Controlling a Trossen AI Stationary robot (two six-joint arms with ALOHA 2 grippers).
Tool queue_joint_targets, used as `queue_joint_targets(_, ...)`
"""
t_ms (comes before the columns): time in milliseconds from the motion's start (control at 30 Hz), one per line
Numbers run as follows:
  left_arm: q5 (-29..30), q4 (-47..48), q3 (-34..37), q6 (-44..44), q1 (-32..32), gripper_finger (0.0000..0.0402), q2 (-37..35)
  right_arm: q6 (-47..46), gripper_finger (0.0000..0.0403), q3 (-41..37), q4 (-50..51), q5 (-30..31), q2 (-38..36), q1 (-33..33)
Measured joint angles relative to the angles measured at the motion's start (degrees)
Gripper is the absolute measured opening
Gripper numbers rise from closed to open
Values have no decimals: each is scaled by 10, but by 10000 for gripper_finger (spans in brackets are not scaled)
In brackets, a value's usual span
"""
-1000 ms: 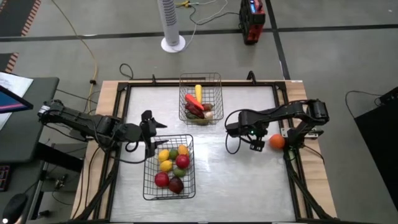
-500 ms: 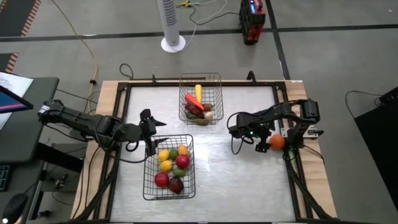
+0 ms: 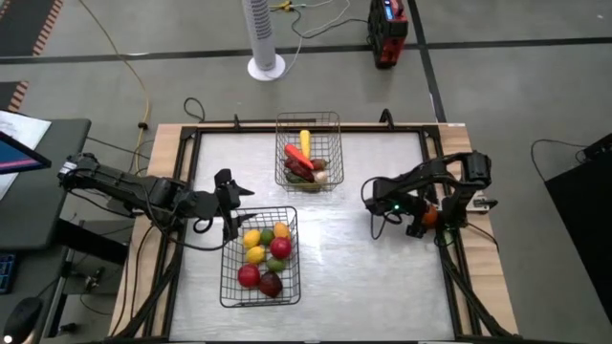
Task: Sort produce into baskets
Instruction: Put the orange into the black wire basket
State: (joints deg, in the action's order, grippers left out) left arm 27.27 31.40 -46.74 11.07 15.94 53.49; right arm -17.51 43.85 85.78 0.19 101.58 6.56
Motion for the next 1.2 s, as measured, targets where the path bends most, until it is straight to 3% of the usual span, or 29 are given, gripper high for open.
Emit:
queue_joint_targets(167,0,0,0,0,0,274,0,4,369,-27,-37,2,0,4)
queue_joint_targets(333,2,-6,0,-3,0,274,0,4,330,-2,-54,12,0,2)
queue_joint_targets(533,11,-13,0,-8,0,274,0,5,318,75,-17,45,0,-3)
queue_joint_targets(700,17,-13,0,-15,0,274,0,0,321,176,-2,38,0,-34)
queue_joint_targets(767,24,-16,0,-20,0,274,0,0,321,220,-19,10,0,-50)
queue_joint_targets(967,36,-29,0,-29,0,274,0,28,321,346,-158,-109,0,-108)
queue_joint_targets(1200,42,-31,0,-29,0,274,0,39,322,415,-480,-97,-1,-157)
